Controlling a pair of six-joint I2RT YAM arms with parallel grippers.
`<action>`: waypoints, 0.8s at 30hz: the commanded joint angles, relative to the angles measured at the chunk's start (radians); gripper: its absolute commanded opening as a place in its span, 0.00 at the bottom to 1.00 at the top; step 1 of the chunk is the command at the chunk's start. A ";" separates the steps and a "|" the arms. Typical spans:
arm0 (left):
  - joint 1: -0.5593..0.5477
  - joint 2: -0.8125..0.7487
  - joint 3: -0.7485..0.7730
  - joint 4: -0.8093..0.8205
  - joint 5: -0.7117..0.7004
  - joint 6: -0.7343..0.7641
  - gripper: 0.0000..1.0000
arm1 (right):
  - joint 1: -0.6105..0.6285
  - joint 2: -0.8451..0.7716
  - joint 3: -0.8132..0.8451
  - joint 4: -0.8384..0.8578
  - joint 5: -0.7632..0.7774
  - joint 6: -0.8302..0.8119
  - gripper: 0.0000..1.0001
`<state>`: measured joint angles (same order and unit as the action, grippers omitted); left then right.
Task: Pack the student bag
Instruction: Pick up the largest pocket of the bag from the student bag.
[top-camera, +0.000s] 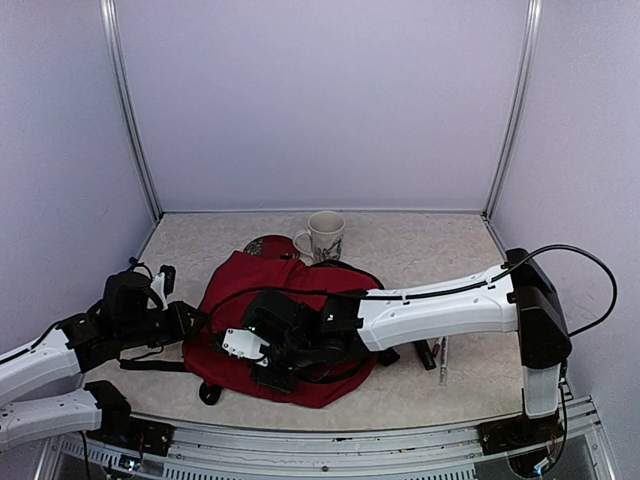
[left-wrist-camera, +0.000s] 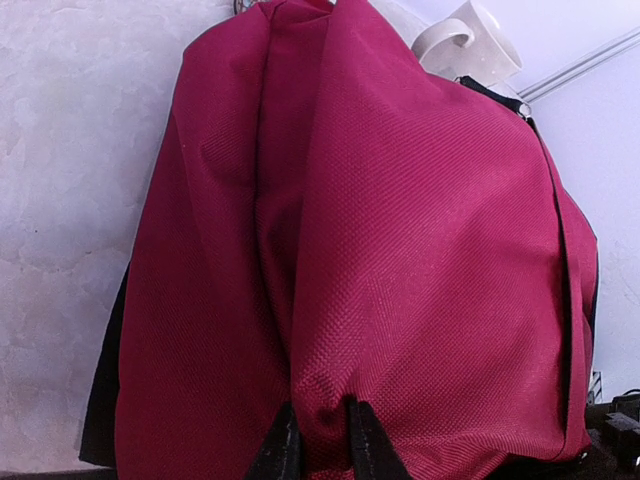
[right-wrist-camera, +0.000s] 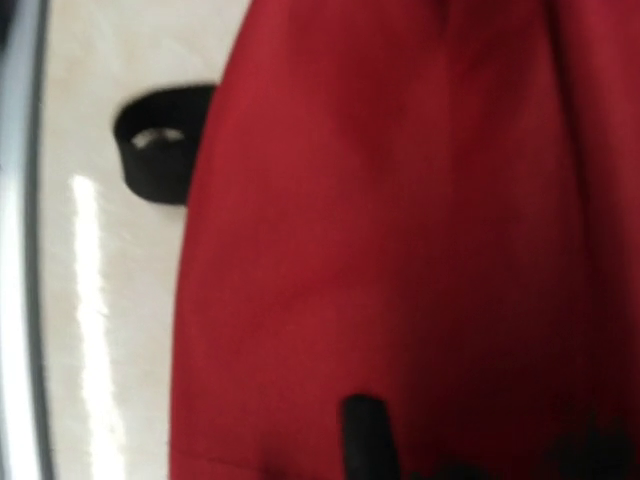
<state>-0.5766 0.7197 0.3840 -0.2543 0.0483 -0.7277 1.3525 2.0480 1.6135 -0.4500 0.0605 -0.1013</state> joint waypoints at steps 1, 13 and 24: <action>0.000 -0.003 0.000 0.027 0.020 0.015 0.15 | 0.019 0.035 0.053 -0.046 0.147 -0.059 0.34; 0.009 -0.012 0.018 0.016 0.012 0.031 0.13 | 0.037 0.062 0.073 -0.088 0.324 -0.158 0.27; 0.024 0.001 0.046 0.000 0.013 0.053 0.13 | 0.096 0.110 0.069 -0.020 0.439 -0.405 0.23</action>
<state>-0.5613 0.7284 0.3954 -0.2646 0.0532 -0.6937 1.4380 2.1124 1.6466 -0.4984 0.4095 -0.4229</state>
